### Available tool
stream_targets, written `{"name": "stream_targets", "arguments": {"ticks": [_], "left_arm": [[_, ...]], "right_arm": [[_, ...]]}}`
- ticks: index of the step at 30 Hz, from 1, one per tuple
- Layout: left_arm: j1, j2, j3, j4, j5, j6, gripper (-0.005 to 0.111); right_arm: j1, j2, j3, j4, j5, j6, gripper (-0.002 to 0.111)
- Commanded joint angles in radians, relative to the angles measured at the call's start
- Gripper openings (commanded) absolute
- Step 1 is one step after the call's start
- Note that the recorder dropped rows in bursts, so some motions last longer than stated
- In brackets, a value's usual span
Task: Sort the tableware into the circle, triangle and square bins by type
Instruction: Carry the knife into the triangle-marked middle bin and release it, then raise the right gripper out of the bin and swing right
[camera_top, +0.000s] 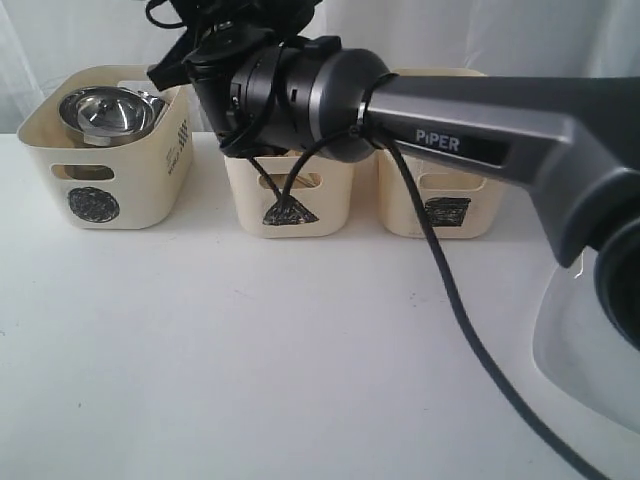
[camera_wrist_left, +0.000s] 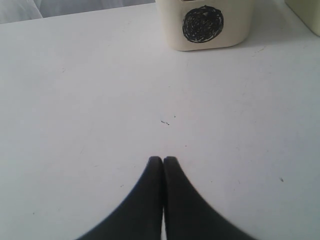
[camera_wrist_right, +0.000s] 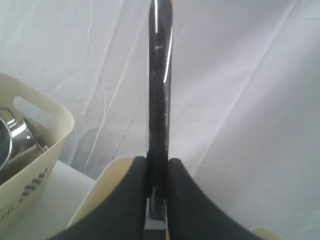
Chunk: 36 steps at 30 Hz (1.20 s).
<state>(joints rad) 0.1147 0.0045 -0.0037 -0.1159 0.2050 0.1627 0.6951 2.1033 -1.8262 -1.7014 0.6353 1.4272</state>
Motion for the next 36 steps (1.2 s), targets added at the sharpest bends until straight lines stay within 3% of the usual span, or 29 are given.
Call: {"name": "stream_targets", "arguments": {"ticks": [1, 16, 20, 23, 27, 32, 36], "left_arm": [[0.0, -0.004, 0.004, -0.006, -0.003, 0.002, 0.0], [0.0, -0.004, 0.004, -0.006, -0.003, 0.002, 0.0], [0.0, -0.004, 0.004, -0.006, -0.003, 0.002, 0.0], [0.0, -0.004, 0.004, -0.006, -0.003, 0.002, 0.0], [0.0, -0.004, 0.004, -0.006, -0.003, 0.002, 0.0], [0.0, -0.004, 0.004, -0.006, -0.003, 0.002, 0.0], [0.0, -0.004, 0.004, -0.006, -0.003, 0.002, 0.0]], "right_arm": [[-0.051, 0.019, 0.001, -0.043, -0.017, 0.194, 0.0], [-0.15, 0.134, 0.001, -0.043, -0.02, 0.259, 0.002], [-0.162, 0.143, 0.001, -0.043, -0.061, 0.259, 0.032], [-0.162, 0.143, 0.001, -0.043, 0.021, 0.258, 0.041], [-0.156, 0.108, 0.001, 0.115, 0.118, 0.185, 0.041], [-0.149, 0.028, 0.001, 0.33, 0.167, -0.062, 0.041], [-0.149, -0.041, 0.005, 0.452, 0.353, -0.267, 0.041]]}}
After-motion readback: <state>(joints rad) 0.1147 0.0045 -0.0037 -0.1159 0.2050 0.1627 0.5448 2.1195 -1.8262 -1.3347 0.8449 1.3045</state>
